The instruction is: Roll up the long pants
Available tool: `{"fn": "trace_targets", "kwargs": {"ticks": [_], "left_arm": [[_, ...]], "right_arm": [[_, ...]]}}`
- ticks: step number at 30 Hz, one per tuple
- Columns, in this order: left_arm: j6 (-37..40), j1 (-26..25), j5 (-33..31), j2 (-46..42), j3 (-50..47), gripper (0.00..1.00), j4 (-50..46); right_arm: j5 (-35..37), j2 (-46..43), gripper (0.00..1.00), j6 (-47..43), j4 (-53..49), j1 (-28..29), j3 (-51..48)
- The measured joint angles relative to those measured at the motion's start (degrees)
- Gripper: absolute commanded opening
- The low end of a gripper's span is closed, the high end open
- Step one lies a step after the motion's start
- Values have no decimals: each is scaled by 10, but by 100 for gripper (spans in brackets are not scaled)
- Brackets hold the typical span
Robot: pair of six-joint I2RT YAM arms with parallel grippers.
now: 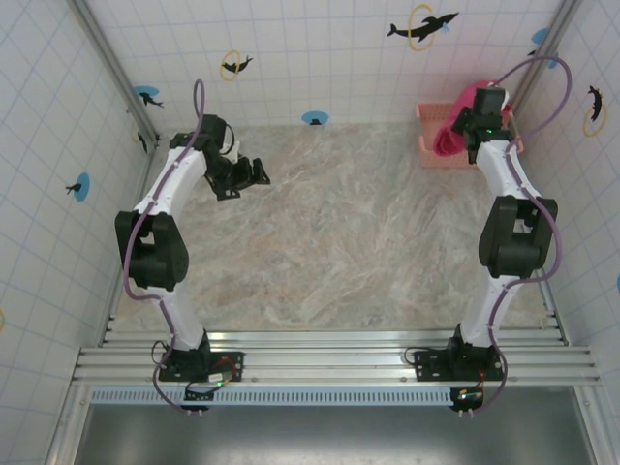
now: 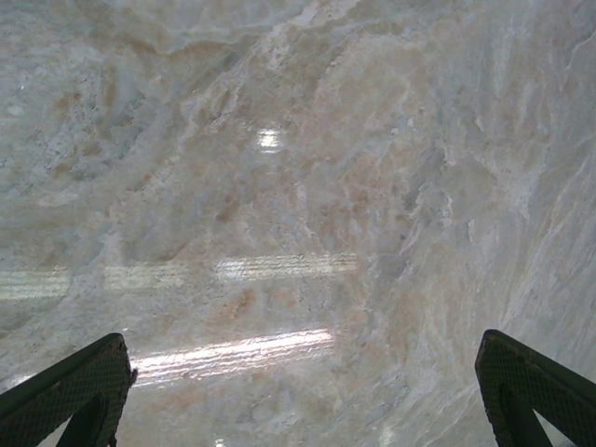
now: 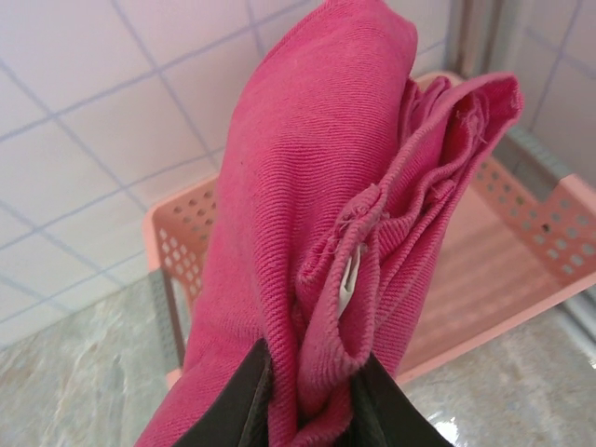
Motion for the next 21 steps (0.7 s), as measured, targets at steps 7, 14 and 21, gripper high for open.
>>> {"fn": "trace_targets", "kwargs": {"ticks": [7,14,21], "left_arm": [[5,5,-12,0,-14,97,-23],[14,5,-17,-1,-38,98,-40],[15,6,-19,-16,-56,98,-47]], "right_arm": [[85,60,0,-9,11,12,82],[157,196,0,-8,-1,44,211],[200,275,18,-1,-36,56,261]]}}
